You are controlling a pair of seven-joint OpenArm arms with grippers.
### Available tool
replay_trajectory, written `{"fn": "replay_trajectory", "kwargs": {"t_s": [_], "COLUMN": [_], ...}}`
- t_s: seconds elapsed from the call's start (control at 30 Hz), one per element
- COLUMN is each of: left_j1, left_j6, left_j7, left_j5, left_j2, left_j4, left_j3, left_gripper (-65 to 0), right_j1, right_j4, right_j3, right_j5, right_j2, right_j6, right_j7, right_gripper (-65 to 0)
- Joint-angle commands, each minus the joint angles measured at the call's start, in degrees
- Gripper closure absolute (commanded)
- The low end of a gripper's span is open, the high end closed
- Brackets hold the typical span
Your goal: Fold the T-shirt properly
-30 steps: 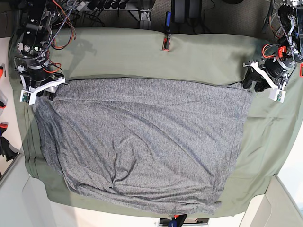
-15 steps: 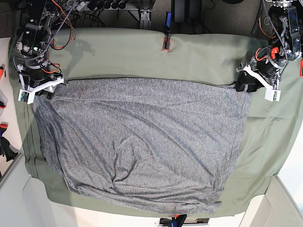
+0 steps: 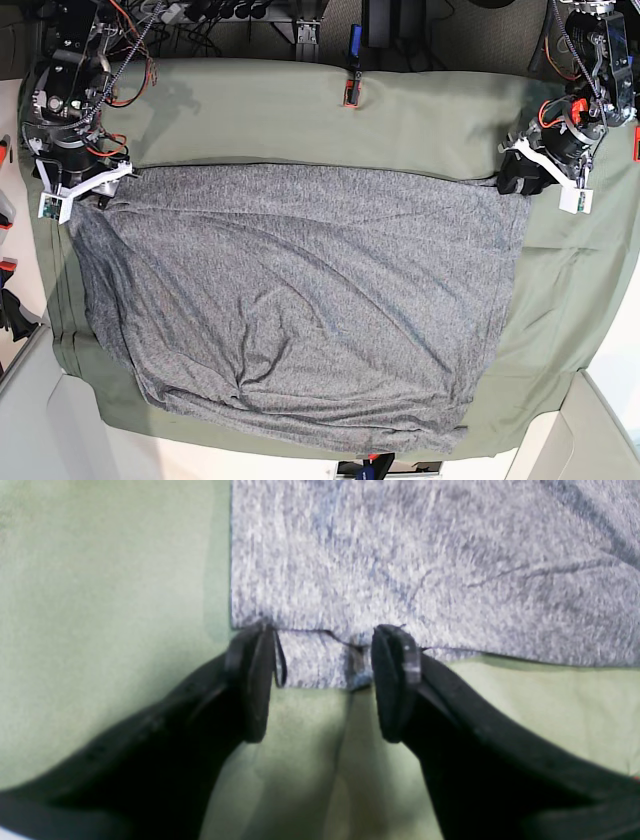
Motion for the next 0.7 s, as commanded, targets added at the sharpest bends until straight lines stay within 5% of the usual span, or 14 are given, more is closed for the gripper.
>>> {"fn": "replay_trajectory", "kwargs": {"t_s": [0.0, 0.23, 0.3, 0.43, 0.5, 0.67], "left_j1": [-0.2, -1.0, -1.3, -1.2, -1.2, -1.2], "left_j6": [-0.2, -0.2, -0.2, -0.3, -0.7, -0.7], "left_j7": [0.0, -1.5, -3.5, -6.7, -6.1, -3.0], "left_j5": [0.5, 1.4, 3.2, 5.1, 5.1, 3.6], "left_j2": [-0.5, -0.4, -0.3, -0.4, -0.4, -1.0], "left_j4": [-0.1, -3.4, -3.7, -3.7, -3.7, -2.0], "left_j3": [-0.2, -0.2, -0.2, -0.2, -0.2, -1.7], "left_gripper": [-34.4, -34.2, -29.5, -6.5, 0.0, 0.0], "right_j1": [0.6, 0.7, 0.6, 0.6, 0.6, 0.6], "right_j4": [0.7, -1.4, -1.7, -1.7, -1.7, -1.6], "right_j3": [0.2, 0.2, 0.2, 0.2, 0.2, 0.2], "right_j5": [-0.2, -0.2, -0.2, -1.8, -2.8, -4.5], "right_j2": [0.5, 0.5, 0.5, 0.5, 0.5, 0.5], "right_j6": [-0.2, -0.3, -0.7, -1.9, -1.6, -1.6], "right_j7": [1.2, 4.1, 4.1, 4.1, 4.1, 3.7], "right_gripper": [-33.5, -33.5, -33.1, -10.5, 0.0, 0.0]}}
